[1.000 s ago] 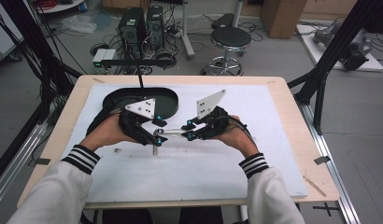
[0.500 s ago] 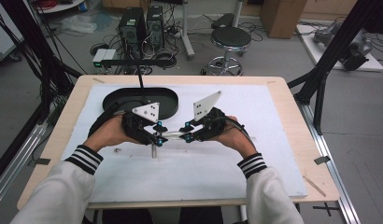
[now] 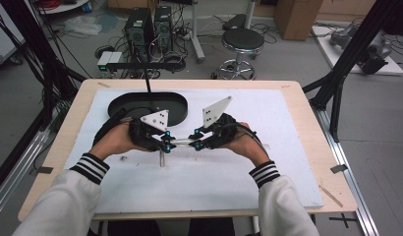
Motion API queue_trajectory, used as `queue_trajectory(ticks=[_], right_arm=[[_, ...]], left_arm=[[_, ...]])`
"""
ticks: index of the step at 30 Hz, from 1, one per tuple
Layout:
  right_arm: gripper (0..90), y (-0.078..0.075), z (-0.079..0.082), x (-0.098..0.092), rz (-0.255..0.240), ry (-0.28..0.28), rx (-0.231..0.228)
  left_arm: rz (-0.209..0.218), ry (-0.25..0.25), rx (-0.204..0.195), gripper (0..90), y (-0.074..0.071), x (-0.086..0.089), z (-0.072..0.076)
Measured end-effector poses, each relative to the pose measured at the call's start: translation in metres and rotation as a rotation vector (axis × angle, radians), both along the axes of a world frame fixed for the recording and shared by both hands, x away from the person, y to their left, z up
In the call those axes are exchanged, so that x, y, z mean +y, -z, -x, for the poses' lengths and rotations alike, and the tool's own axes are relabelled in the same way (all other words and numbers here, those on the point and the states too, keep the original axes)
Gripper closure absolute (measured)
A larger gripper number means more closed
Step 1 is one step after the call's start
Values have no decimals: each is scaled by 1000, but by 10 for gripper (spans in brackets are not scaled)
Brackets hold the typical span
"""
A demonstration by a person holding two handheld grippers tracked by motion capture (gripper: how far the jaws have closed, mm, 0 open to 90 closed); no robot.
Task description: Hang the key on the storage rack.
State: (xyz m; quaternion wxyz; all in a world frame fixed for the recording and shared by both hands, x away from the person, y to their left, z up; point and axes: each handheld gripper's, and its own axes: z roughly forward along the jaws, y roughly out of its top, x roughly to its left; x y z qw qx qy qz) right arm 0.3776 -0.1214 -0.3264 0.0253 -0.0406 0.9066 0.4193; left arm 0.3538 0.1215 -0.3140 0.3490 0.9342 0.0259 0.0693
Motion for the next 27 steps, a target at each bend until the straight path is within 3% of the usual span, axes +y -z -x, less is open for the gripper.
queue_trajectory(ticks=[9, 10, 11, 12, 16, 20, 25, 27], right_arm=[[725, -2, 0, -2, -24, -12, -25], [657, -2, 1, -2, -21, -10, -30], [657, -2, 1, -2, -21, -10, -30], [517, -2, 1, -2, -36, -3, -31], [110, 2, 4, -3, -85, 122, -25], [3, 3, 3, -15, -171, 227, -8], [3, 8, 4, -43, -237, 314, -4], [3, 10, 6, -56, -265, 354, -5]], left_arm=[[13, 0, -4, 742, -1, 1, -1], [8, -2, -8, 743, -1, 1, -1], [7, -9, -16, 743, -1, 1, -1], [0, -14, -20, 743, -1, 1, -1], [32, -36, -17, 743, 0, 5, -3], [78, -86, -12, 743, 1, 13, -7], [144, -135, 6, 743, -1, 24, -17], [169, -162, -7, 743, -3, 28, -20]])
